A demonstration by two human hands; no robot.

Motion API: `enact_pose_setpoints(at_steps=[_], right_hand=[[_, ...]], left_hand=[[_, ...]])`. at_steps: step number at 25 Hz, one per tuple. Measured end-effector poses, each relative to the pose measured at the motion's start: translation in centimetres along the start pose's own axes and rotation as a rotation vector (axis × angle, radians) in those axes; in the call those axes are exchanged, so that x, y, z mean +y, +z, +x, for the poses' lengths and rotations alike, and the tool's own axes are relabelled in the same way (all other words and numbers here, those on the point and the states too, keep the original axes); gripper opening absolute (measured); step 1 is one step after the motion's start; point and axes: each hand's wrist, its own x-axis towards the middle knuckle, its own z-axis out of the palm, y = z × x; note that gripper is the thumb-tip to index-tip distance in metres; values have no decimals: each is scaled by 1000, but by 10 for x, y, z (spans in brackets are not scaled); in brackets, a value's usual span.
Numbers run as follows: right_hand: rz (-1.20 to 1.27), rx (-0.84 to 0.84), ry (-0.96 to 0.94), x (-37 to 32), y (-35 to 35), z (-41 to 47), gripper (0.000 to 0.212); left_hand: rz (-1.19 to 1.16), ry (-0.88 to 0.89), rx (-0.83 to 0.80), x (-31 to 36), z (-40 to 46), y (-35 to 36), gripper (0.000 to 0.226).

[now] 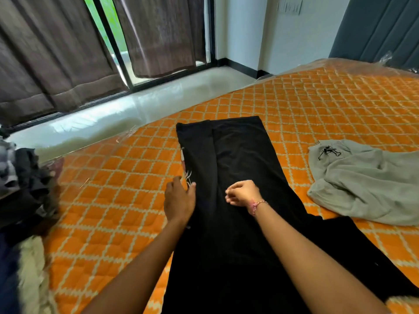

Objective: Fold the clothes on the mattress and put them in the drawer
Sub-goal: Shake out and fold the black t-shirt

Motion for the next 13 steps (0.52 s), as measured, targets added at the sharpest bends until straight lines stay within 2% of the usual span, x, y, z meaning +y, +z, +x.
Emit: enact_pose_setpoints(at_steps=[3,7,9,11,13], right_hand=[[136,5,52,-14,28,31,14],[269,-6,70,-46,57,79,36],[324,-17,102,-62,60,96,40],[407,-108,144,-74,61,114,42],[584,-175,181,-84,58,131,35]], left_hand=[[-286,-225,-12,9,61,13,54],[-445,-368,0,5,128,28,59],[-331,-348,4,12,147,31,59],[-177,-279,10,18,164,37,50],[-154,-276,7,22,180,39,45]])
